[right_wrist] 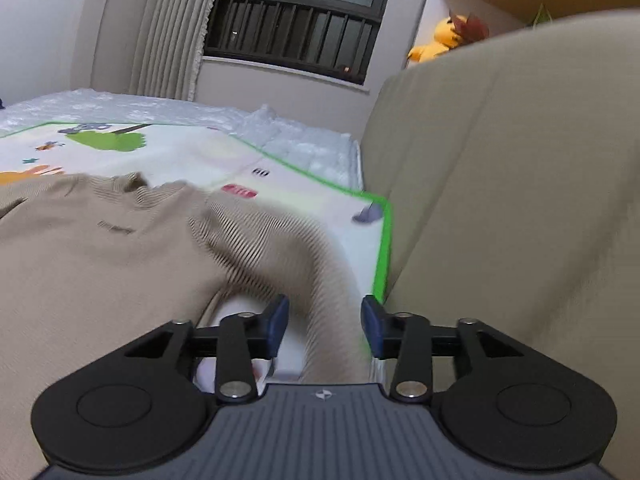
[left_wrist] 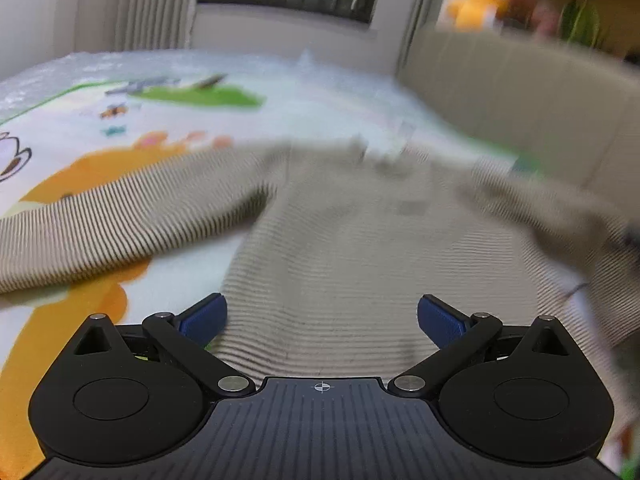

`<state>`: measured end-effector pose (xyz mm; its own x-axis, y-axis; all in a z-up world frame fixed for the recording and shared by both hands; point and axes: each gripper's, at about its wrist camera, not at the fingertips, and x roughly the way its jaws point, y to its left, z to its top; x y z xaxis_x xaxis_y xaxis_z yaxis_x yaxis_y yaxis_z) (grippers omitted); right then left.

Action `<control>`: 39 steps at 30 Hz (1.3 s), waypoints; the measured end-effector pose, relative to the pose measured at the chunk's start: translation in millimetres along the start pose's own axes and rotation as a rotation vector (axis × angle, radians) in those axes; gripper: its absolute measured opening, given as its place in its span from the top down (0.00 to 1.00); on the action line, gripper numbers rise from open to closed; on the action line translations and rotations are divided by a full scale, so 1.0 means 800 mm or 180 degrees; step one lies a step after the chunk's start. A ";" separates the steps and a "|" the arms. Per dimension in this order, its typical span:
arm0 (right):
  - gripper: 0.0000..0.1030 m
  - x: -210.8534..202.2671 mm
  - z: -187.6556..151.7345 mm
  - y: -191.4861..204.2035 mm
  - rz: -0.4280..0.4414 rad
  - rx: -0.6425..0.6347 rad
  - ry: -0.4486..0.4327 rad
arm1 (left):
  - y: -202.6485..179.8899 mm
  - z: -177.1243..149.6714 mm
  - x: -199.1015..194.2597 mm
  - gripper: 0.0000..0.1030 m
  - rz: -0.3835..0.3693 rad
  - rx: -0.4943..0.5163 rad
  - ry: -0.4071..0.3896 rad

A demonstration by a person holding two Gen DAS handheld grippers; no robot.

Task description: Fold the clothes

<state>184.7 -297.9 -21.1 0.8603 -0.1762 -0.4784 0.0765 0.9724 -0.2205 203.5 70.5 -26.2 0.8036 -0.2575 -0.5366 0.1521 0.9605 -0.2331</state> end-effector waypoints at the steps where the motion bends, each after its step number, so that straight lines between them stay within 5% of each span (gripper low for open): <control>1: 0.53 -0.006 -0.008 0.001 0.0041 0.0036 -0.0021 | 0.012 0.006 -0.017 0.00 0.0145 -0.0049 -0.0237; 5: 0.47 -0.034 -0.023 0.010 0.0275 0.0220 -0.0138 | 0.084 0.025 -0.051 0.00 0.1264 -0.0364 -0.0853; 7: 0.46 -0.043 -0.024 0.015 0.0448 0.0356 -0.0149 | 0.127 0.029 -0.037 0.00 0.1596 -0.0584 -0.0706; 9: 0.45 -0.049 -0.029 0.026 0.0649 0.0427 -0.0117 | 0.158 0.026 -0.015 0.01 0.1673 -0.0739 -0.0448; 12: 0.45 -0.052 -0.037 0.042 0.0808 0.0481 -0.0059 | 0.184 0.013 0.019 0.26 0.1704 -0.0878 -0.0080; 18: 0.31 -0.078 -0.057 0.035 0.0794 0.0694 -0.0059 | 0.137 -0.017 -0.002 0.34 0.1427 -0.0585 -0.0004; 21: 0.26 -0.094 -0.070 0.025 0.0686 0.0879 -0.0071 | 0.107 -0.037 -0.023 0.29 0.1335 -0.0467 0.0018; 26: 0.00 -0.124 -0.097 0.011 0.0728 0.1347 -0.0054 | 0.050 -0.068 -0.081 0.07 0.1110 -0.0610 -0.0100; 33: 0.00 -0.161 -0.132 0.044 0.0827 0.1416 -0.0002 | -0.056 -0.117 -0.146 0.00 0.0850 -0.0203 -0.0334; 39: 0.00 -0.190 -0.151 0.072 0.0615 0.1220 -0.0085 | -0.114 -0.159 -0.176 0.00 0.0696 0.0188 -0.0403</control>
<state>-2.6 -233.2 -63.5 0.8895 0.0139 -0.4568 0.0901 0.9746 0.2051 3.1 5.6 -32.8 0.8860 -0.0315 -0.4625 -0.0028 0.9973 -0.0731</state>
